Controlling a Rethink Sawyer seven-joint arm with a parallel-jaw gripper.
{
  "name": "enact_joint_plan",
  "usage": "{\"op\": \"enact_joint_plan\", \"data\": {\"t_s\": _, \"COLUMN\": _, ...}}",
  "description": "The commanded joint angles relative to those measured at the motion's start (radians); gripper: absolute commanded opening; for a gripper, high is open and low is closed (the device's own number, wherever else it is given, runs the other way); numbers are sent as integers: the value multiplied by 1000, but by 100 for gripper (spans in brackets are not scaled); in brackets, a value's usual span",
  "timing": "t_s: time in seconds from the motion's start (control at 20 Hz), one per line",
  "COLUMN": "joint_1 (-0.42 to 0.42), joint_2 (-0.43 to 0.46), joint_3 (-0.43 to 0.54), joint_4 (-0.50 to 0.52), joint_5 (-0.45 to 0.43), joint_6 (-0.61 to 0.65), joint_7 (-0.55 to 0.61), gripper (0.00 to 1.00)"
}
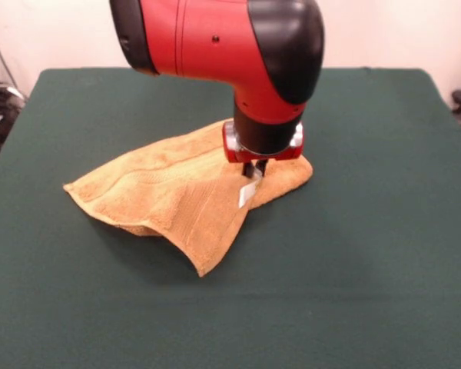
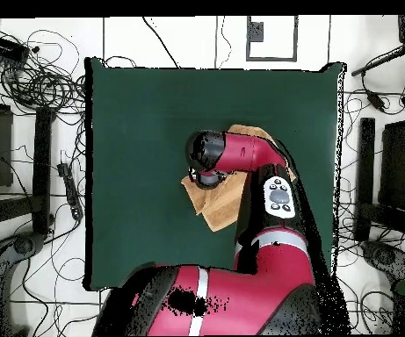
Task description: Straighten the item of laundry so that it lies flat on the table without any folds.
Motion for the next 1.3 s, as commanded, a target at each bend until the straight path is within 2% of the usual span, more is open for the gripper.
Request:
{"op": "enact_joint_plan", "data": {"t_s": 0.05, "joint_1": 38, "joint_2": 32, "joint_3": 91, "joint_4": -115, "joint_5": 15, "joint_6": -98, "joint_7": 113, "gripper": 0}}
{"op": "enact_joint_plan", "data": {"t_s": 0.7, "joint_1": 47, "joint_2": 49, "joint_3": 91, "joint_4": -225, "joint_5": 29, "joint_6": 13, "joint_7": 115, "gripper": 0}}
{"op": "enact_joint_plan", "data": {"t_s": 1.3, "joint_1": 45, "joint_2": 40, "joint_3": 97, "joint_4": -193, "joint_5": 31, "joint_6": -40, "joint_7": 118, "gripper": 0}}
